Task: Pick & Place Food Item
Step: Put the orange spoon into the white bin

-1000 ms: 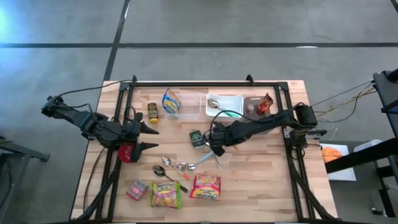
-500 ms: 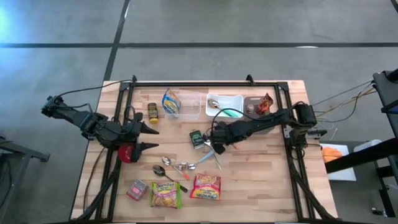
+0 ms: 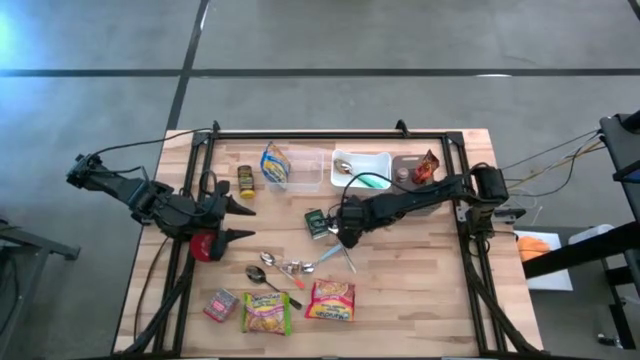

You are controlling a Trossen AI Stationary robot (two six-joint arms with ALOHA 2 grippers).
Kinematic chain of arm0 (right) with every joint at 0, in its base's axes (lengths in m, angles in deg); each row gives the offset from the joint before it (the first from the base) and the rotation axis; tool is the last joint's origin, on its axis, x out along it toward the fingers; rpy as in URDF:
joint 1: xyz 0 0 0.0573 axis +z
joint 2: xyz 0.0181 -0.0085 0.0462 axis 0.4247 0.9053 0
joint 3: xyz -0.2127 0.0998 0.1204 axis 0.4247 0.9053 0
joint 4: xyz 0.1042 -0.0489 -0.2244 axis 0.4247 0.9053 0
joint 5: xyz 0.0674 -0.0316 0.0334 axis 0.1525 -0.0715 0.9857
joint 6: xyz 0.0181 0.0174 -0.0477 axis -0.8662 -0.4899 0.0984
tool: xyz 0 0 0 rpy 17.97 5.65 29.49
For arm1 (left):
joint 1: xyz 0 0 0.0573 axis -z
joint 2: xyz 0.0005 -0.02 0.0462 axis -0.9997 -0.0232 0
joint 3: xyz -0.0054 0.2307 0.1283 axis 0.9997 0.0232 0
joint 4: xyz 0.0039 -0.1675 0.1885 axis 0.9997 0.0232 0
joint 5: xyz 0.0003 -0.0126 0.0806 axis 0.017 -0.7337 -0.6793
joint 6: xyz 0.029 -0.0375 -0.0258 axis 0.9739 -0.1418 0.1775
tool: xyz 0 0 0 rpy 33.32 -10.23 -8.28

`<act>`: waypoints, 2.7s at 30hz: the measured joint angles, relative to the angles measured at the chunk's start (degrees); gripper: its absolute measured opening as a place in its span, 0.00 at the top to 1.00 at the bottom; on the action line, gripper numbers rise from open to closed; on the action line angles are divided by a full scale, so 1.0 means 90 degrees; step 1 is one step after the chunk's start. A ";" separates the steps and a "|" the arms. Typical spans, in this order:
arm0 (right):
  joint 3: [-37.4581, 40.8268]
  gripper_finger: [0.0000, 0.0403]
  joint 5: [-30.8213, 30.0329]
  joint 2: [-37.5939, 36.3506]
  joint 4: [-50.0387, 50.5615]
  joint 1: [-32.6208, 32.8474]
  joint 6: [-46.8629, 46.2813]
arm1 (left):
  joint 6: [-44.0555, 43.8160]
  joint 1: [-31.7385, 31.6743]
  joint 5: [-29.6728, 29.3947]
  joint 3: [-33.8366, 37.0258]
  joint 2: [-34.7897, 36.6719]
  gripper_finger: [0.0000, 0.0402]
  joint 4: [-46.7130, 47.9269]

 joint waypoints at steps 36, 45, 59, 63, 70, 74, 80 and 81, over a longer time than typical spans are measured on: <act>0.0869 0.78 0.0312 -0.0071 -0.0225 -0.0732 0.1436 | 0.0016 0.0000 0.0000 0.0000 0.0000 0.40 -0.0039; 0.0482 0.92 0.0245 -0.0056 0.0074 -0.0496 0.1224 | 0.0016 0.0000 0.0000 0.0000 0.0000 0.40 -0.0036; -0.0513 0.92 -0.0161 -0.0018 0.0591 0.0004 0.1520 | 0.0013 -0.0002 0.0000 0.0000 -0.0002 0.40 0.0022; -0.0965 0.92 -0.0664 -0.0019 0.1219 0.0158 0.1527 | 0.0016 -0.0002 -0.0001 0.0000 -0.0002 0.40 0.0013; -0.2000 0.92 -0.1441 -0.0074 0.2552 0.0269 0.1715 | -0.0168 -0.0002 -0.0289 -0.0002 -0.0002 0.40 -0.0111; -0.2448 0.92 -0.1688 -0.0212 0.2893 0.0216 0.2164 | -0.0375 -0.0002 -0.0313 -0.0002 -0.0002 0.40 -0.0089; -0.2540 0.92 -0.1649 -0.0796 0.2892 -0.0288 0.3086 | -0.0315 -0.0002 -0.0315 -0.0002 -0.0002 0.40 -0.0080; -0.2526 0.92 -0.1585 -0.0901 0.2898 -0.0430 0.3191 | -0.0315 -0.0002 -0.0314 -0.0002 -0.0002 0.40 -0.0080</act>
